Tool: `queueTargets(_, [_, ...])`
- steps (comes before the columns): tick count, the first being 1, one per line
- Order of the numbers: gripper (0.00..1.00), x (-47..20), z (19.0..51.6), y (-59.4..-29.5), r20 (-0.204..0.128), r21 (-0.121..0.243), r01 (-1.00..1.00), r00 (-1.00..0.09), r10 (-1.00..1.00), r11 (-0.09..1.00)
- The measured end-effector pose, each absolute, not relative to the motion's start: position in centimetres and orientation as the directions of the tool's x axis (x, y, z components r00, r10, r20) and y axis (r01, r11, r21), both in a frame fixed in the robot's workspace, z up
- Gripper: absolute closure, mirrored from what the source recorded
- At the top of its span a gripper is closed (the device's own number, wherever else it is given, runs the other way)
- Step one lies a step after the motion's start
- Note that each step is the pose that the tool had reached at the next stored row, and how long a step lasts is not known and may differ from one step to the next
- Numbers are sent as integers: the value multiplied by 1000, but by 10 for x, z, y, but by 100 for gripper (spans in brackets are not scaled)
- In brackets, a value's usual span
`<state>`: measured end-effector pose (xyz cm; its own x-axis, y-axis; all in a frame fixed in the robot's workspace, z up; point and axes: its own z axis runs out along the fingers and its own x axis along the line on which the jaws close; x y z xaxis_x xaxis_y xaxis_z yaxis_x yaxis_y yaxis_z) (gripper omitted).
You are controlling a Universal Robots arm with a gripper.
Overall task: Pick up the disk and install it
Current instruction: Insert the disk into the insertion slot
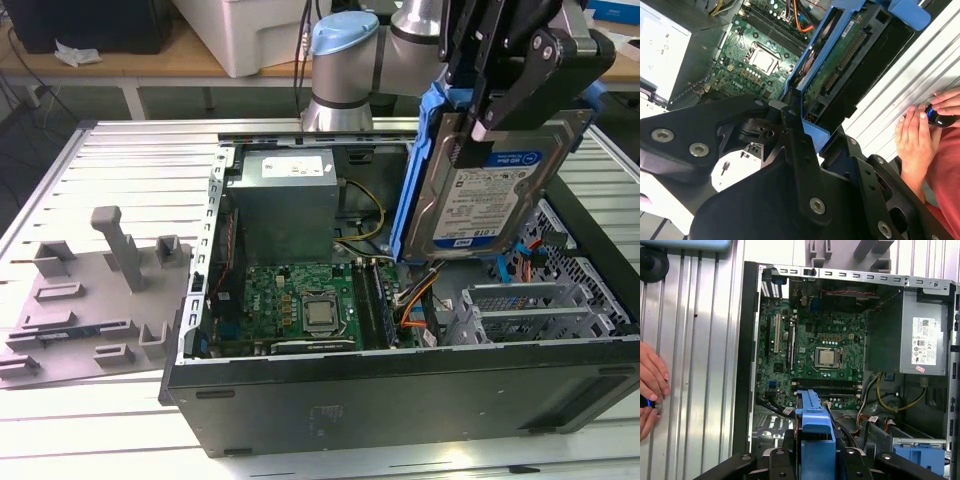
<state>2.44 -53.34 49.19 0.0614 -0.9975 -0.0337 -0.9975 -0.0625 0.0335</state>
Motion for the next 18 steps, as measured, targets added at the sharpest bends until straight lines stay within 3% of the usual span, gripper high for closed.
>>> queueTargets(18, [63,30,492,-547,-34,34,-998,58,-998,-59])
